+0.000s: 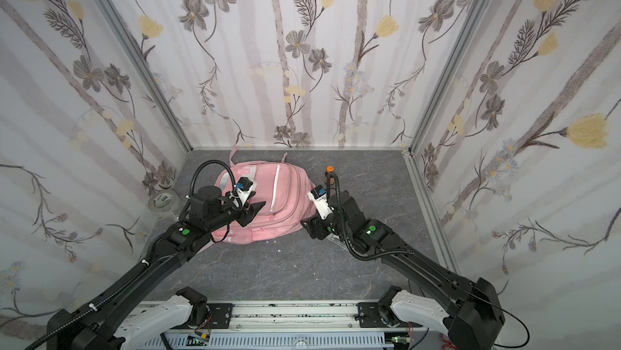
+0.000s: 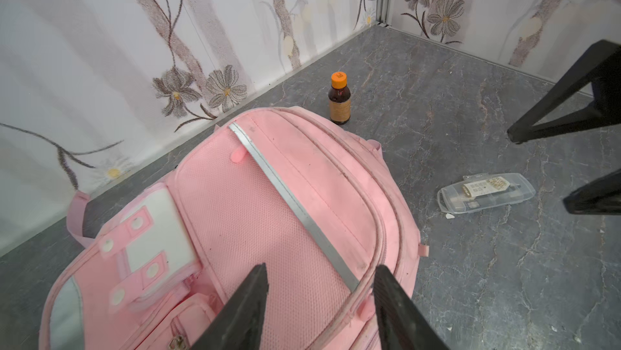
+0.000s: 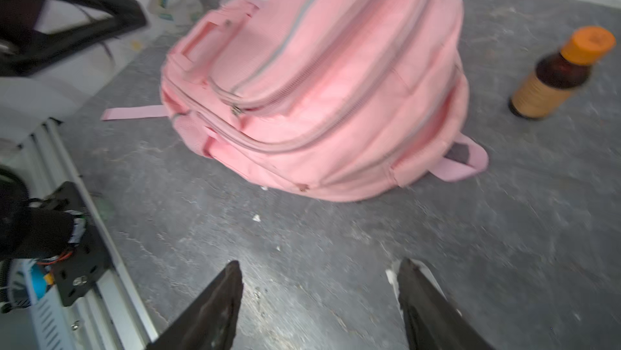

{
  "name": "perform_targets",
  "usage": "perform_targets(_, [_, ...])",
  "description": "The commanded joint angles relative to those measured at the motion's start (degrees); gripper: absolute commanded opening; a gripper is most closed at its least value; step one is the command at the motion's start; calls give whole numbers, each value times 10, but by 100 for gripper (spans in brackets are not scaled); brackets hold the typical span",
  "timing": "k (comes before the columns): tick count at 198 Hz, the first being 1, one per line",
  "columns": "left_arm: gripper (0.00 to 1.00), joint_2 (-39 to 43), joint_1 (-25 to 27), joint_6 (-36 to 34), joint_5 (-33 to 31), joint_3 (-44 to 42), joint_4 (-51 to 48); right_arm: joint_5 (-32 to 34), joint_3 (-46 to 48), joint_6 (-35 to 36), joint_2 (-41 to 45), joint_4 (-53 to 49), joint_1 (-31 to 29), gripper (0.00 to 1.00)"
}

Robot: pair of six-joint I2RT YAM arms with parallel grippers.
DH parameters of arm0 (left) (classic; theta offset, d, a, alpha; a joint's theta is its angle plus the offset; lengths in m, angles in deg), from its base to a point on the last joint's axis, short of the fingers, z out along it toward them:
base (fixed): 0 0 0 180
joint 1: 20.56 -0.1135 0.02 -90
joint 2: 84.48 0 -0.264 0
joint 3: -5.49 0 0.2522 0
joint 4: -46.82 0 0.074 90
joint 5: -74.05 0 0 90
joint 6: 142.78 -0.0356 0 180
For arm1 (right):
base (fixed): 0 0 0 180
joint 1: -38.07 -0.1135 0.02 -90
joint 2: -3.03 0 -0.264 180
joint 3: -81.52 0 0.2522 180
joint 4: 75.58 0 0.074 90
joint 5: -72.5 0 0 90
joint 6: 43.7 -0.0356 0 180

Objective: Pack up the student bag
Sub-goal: 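Open both grippers and draw them back from the pink backpack, then lower the right gripper over the clear pencil-lead case while the left moves over the bag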

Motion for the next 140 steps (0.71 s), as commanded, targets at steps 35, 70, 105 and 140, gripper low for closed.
perform_targets(35, [59, -121, 77, 54, -82, 94, -9, 46, -39, 22, -106, -76, 43, 77])
perform_targets(70, [59, -163, 91, 83, -129, 134, -41, 54, -55, 3, -200, -101, 62, 77])
perform_targets(105, [59, -160, 93, 78, -139, 134, -49, 47, -29, -25, -256, -73, 77, 79])
perform_targets(140, [60, -152, 93, 81, -144, 124, -50, 45, -22, -29, -284, -42, 79, 80])
